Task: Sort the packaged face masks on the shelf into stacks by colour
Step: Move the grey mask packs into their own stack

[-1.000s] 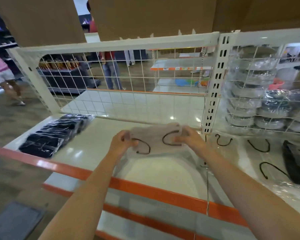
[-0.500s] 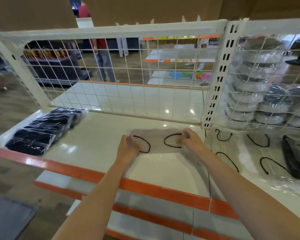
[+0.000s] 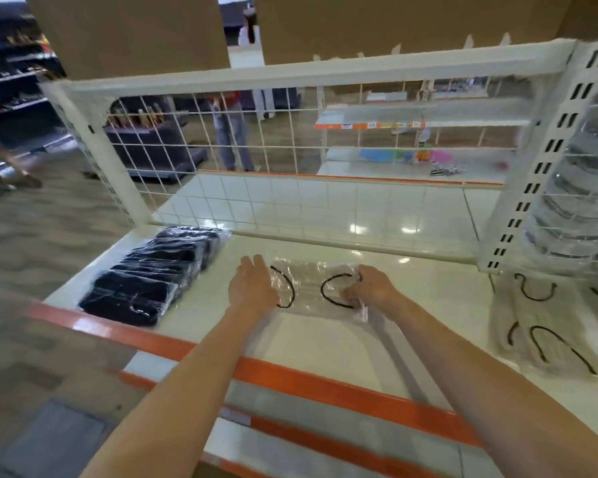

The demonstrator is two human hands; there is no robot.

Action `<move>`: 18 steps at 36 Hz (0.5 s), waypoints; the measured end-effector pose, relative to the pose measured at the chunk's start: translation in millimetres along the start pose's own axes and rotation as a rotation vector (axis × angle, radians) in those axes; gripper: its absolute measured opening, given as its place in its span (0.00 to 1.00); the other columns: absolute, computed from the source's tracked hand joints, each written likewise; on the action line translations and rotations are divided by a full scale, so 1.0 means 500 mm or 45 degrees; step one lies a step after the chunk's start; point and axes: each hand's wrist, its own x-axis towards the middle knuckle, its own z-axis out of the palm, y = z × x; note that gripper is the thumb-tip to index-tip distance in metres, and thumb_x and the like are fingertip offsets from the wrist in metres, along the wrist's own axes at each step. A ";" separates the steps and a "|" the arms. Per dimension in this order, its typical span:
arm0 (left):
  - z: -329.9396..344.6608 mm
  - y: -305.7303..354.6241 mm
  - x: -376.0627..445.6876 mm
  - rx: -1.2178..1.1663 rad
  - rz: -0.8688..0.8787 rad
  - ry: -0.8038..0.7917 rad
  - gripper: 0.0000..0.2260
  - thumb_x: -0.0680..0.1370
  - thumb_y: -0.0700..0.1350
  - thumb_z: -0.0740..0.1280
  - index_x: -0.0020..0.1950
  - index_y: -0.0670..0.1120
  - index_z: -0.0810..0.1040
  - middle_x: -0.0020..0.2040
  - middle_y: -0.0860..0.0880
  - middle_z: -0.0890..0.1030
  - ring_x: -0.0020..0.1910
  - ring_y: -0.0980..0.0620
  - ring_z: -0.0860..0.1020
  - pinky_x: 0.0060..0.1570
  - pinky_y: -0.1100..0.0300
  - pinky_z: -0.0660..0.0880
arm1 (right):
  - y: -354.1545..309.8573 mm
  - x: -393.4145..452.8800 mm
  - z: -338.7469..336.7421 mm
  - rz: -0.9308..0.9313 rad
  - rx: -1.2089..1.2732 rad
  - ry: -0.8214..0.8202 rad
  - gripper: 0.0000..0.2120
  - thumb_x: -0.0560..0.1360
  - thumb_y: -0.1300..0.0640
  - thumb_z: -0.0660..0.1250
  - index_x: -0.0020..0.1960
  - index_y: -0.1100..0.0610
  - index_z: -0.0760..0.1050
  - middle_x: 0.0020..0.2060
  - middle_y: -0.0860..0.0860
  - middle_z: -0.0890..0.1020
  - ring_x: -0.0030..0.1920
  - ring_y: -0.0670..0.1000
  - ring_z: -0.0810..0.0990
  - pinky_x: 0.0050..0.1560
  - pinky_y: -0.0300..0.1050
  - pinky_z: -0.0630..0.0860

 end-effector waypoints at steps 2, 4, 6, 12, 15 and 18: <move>-0.011 -0.034 0.016 0.189 0.078 -0.006 0.23 0.74 0.43 0.67 0.66 0.42 0.63 0.61 0.42 0.67 0.60 0.43 0.70 0.53 0.54 0.71 | -0.026 0.019 0.040 -0.005 -0.198 0.023 0.06 0.71 0.61 0.66 0.48 0.58 0.74 0.43 0.52 0.77 0.49 0.55 0.76 0.38 0.40 0.69; -0.019 -0.064 0.033 0.306 0.160 -0.095 0.21 0.76 0.43 0.65 0.66 0.42 0.63 0.61 0.42 0.68 0.61 0.43 0.71 0.52 0.53 0.71 | -0.033 0.055 0.078 -0.016 -0.303 0.084 0.17 0.70 0.57 0.62 0.58 0.56 0.74 0.51 0.55 0.80 0.52 0.58 0.79 0.42 0.42 0.70; -0.029 -0.090 0.048 0.398 0.247 -0.188 0.18 0.76 0.42 0.63 0.65 0.42 0.65 0.60 0.42 0.70 0.61 0.42 0.71 0.52 0.52 0.71 | -0.037 0.088 0.102 -0.004 -0.291 0.143 0.18 0.70 0.56 0.59 0.59 0.54 0.74 0.52 0.56 0.80 0.51 0.59 0.79 0.43 0.43 0.72; -0.047 -0.135 0.073 0.502 0.387 -0.239 0.17 0.77 0.42 0.61 0.65 0.43 0.67 0.60 0.43 0.73 0.61 0.43 0.72 0.53 0.53 0.70 | -0.084 0.123 0.114 0.080 -0.264 0.262 0.17 0.74 0.57 0.59 0.62 0.55 0.72 0.56 0.57 0.78 0.57 0.59 0.77 0.51 0.47 0.74; -0.046 -0.142 0.085 0.502 0.419 -0.231 0.17 0.77 0.42 0.61 0.65 0.43 0.67 0.60 0.43 0.73 0.60 0.43 0.73 0.53 0.53 0.70 | -0.099 0.143 0.115 0.104 -0.326 0.280 0.16 0.75 0.57 0.59 0.61 0.56 0.73 0.55 0.57 0.78 0.56 0.60 0.77 0.49 0.46 0.74; -0.046 -0.144 0.094 0.482 0.450 -0.231 0.17 0.77 0.42 0.60 0.65 0.43 0.67 0.59 0.43 0.74 0.59 0.43 0.74 0.50 0.54 0.70 | -0.112 0.157 0.116 0.087 -0.338 0.312 0.15 0.74 0.57 0.59 0.60 0.52 0.75 0.54 0.56 0.80 0.53 0.59 0.79 0.49 0.46 0.76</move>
